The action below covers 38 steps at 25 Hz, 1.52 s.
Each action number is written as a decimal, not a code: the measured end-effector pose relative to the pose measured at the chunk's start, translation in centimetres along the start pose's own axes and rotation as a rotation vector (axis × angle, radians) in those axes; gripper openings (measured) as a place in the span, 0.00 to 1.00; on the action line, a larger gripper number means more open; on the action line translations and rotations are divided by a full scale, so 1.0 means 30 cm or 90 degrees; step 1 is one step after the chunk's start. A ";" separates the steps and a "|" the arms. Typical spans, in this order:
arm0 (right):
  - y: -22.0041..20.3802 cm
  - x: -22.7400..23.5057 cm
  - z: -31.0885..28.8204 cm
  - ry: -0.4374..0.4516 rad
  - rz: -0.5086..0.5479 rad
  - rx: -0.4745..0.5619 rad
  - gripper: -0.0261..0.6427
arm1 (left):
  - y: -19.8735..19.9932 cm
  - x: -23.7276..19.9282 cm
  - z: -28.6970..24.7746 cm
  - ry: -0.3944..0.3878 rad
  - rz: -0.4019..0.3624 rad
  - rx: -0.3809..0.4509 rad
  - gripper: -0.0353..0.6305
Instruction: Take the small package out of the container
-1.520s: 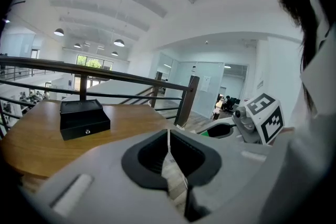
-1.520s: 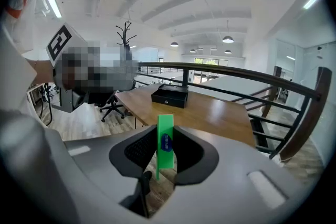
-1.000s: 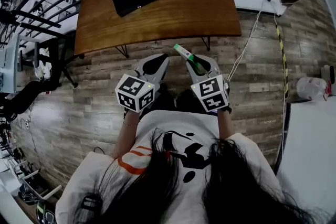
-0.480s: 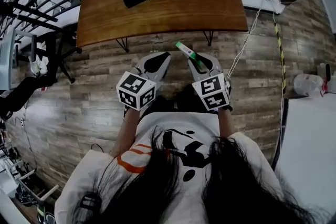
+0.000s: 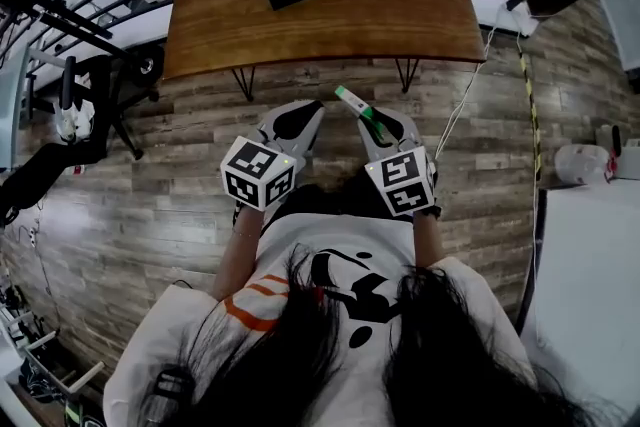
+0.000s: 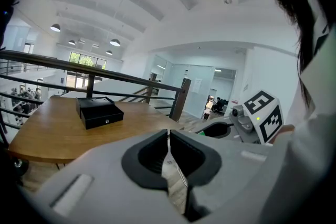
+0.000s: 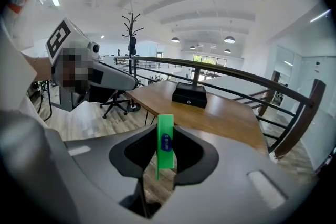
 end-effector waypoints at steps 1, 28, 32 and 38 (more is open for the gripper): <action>0.004 -0.020 0.005 -0.002 0.002 0.001 0.21 | -0.006 0.000 0.018 -0.003 0.000 0.001 0.05; 0.036 -0.418 0.069 -0.002 0.046 -0.021 0.21 | -0.122 0.007 0.352 -0.033 -0.008 0.012 0.05; 0.038 -0.422 0.060 -0.001 0.052 -0.026 0.21 | -0.121 0.006 0.348 -0.041 -0.011 0.012 0.06; 0.047 -0.430 0.048 0.007 0.056 -0.028 0.21 | -0.127 0.005 0.351 -0.042 -0.009 0.007 0.05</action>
Point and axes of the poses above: the fingertips, and each gripper's own axes: z backward along the fingers, x to its right, y out of its top, the point moved 7 cm from there along z, backward along the fingers, and after that the axes turned 1 degree about z, right-handed, at the moved point
